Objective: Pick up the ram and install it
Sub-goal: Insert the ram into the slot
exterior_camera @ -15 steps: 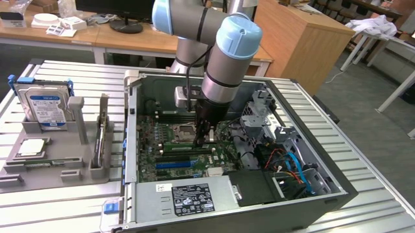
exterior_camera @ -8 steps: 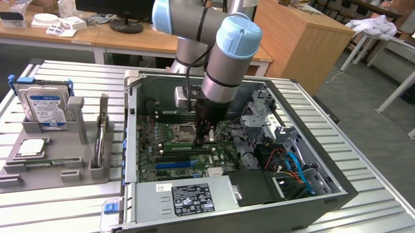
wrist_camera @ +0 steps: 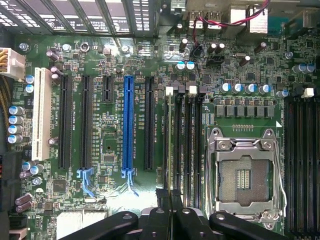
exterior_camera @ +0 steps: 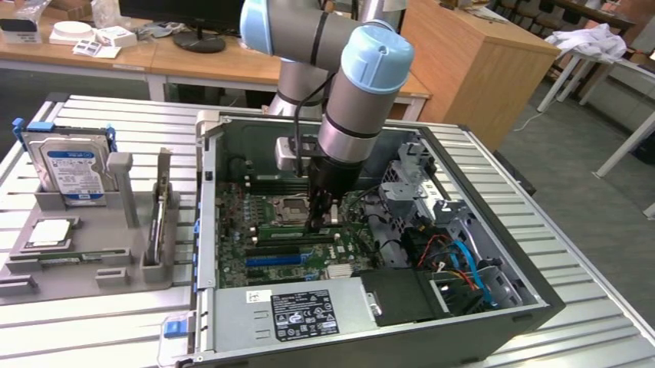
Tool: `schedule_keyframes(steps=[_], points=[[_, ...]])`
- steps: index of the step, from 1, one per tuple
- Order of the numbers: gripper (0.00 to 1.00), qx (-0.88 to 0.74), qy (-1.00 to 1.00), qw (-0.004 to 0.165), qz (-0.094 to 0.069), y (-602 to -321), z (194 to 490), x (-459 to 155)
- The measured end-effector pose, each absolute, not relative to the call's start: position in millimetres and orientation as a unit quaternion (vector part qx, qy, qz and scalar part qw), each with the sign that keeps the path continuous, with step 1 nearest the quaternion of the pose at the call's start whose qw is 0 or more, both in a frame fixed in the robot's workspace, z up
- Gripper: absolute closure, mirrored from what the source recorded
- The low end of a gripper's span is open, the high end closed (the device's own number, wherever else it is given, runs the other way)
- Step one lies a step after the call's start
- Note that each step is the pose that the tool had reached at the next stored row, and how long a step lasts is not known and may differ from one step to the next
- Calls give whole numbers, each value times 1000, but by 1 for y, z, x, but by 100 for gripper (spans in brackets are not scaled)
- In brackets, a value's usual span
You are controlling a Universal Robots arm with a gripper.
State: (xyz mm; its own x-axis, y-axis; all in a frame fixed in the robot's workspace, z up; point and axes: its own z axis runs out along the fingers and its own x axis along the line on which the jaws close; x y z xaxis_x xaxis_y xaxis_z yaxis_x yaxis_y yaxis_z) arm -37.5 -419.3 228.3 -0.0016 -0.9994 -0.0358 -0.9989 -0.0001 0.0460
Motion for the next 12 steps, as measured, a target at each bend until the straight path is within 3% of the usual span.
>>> schedule_keyframes(steps=[12], points=[[88, 707, -707, 4, -29, -419, 226, -38]])
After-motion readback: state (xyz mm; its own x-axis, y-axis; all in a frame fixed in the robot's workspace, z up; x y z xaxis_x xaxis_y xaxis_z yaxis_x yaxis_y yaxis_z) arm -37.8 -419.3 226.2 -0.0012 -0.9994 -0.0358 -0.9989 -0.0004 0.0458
